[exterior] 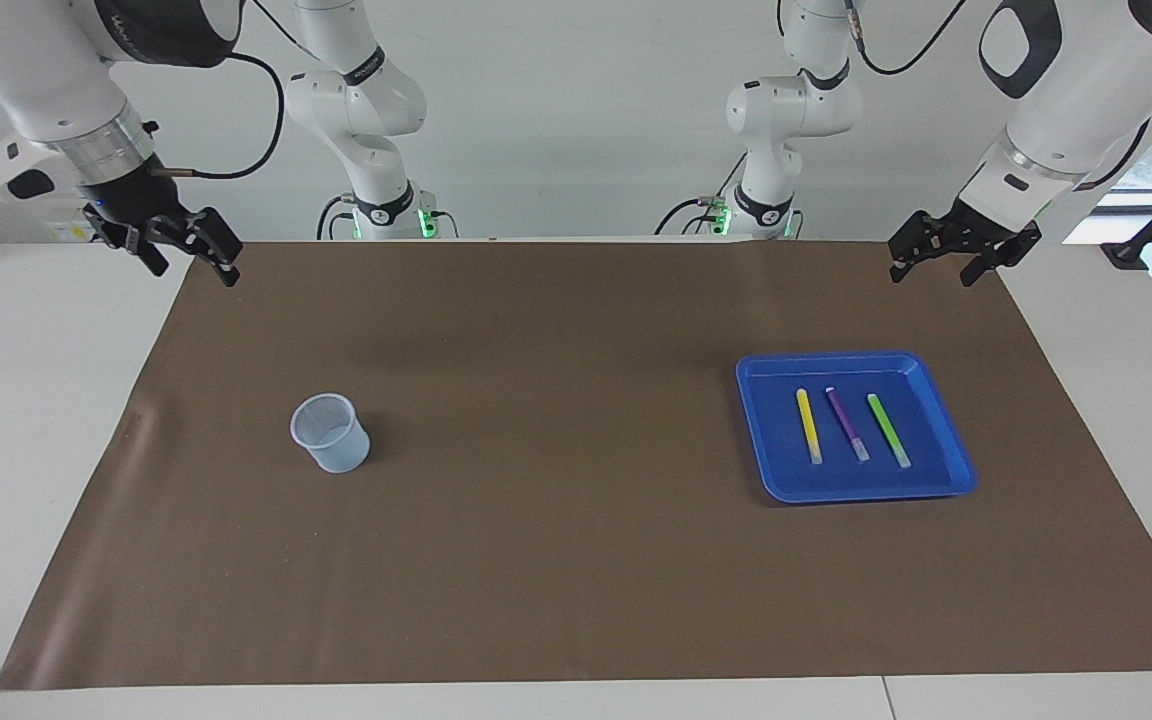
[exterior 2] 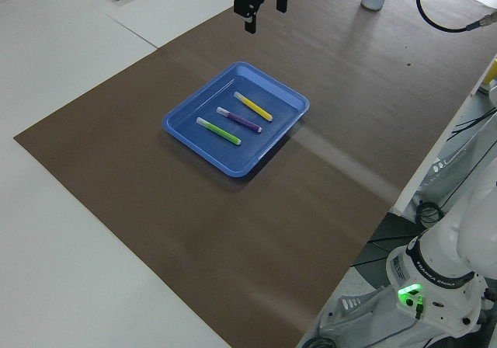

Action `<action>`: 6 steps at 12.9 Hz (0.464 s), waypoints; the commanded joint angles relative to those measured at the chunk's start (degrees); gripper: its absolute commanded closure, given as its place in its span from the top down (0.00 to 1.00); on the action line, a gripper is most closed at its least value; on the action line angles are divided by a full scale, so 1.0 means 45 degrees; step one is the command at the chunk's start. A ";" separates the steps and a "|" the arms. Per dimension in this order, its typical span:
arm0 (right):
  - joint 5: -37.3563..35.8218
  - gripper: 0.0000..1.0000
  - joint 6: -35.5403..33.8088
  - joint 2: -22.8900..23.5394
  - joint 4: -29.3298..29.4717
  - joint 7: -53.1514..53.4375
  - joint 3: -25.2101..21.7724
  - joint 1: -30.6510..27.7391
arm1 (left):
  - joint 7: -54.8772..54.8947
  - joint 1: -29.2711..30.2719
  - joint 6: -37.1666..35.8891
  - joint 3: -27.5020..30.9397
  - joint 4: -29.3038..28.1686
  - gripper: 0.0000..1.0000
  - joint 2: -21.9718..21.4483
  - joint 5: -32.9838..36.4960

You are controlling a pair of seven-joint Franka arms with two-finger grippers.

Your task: Transfer and insert pens with both arms

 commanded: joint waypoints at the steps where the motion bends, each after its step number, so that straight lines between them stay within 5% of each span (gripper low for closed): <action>1: -0.0027 1.00 0.0050 -0.0163 -0.0149 -0.0351 0.0062 -0.0066 | -0.0161 -0.0092 0.0261 0.0013 -0.0421 1.00 -0.0348 0.0310; 6: 0.0013 1.00 0.0088 -0.0143 -0.0129 -0.0332 0.0042 -0.0105 | -0.0181 -0.0190 0.0300 0.0013 -0.0421 1.00 -0.0348 0.0310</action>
